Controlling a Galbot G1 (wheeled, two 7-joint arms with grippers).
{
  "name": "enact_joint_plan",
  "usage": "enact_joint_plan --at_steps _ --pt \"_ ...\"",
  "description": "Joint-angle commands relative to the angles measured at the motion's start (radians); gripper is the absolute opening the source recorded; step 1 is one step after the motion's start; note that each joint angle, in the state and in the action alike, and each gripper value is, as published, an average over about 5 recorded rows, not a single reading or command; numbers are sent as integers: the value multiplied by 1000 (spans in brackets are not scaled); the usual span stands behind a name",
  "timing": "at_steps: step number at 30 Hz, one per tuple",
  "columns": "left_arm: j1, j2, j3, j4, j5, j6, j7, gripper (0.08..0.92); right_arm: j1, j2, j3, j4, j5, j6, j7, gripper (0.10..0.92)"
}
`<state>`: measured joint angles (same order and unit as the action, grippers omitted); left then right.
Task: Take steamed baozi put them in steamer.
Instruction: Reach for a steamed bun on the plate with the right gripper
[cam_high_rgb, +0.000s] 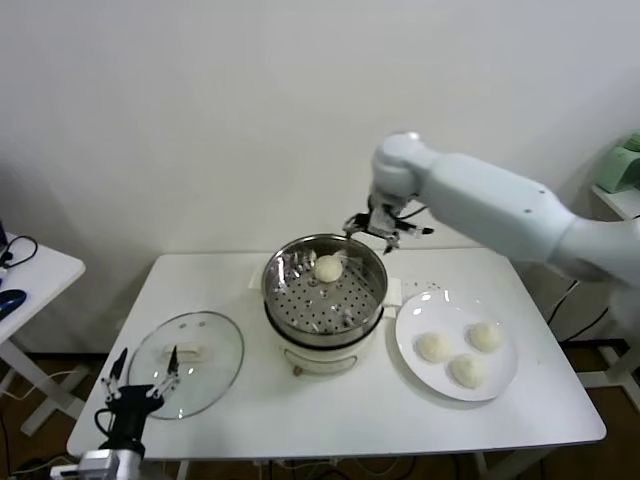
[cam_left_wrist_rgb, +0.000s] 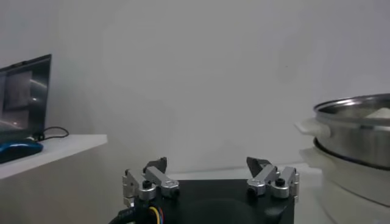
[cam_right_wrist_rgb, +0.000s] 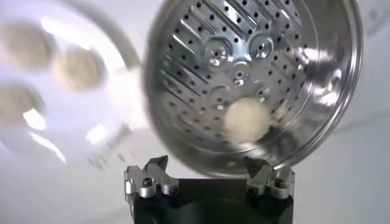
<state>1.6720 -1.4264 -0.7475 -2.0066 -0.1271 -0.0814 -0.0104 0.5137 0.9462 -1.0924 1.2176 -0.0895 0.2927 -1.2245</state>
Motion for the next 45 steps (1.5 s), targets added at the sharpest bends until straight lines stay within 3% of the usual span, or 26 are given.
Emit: enact_joint_plan --at_steps 1,13,18,28,45 --pt "-12 6 13 -9 -28 18 3 823 -4 -354 -91 65 422 -342 -14 823" --pt "21 -5 7 -20 -31 -1 -1 823 -328 -338 97 24 279 -361 28 823" --pt "34 -17 6 -31 -29 -6 -53 823 -413 -279 148 -31 237 -360 35 823" --pt "43 -19 -7 -26 -31 18 -107 823 -468 -204 166 -80 205 -356 34 823" --pt "39 -15 -12 -2 -44 26 -117 823 -486 -149 181 -161 151 -315 71 823"
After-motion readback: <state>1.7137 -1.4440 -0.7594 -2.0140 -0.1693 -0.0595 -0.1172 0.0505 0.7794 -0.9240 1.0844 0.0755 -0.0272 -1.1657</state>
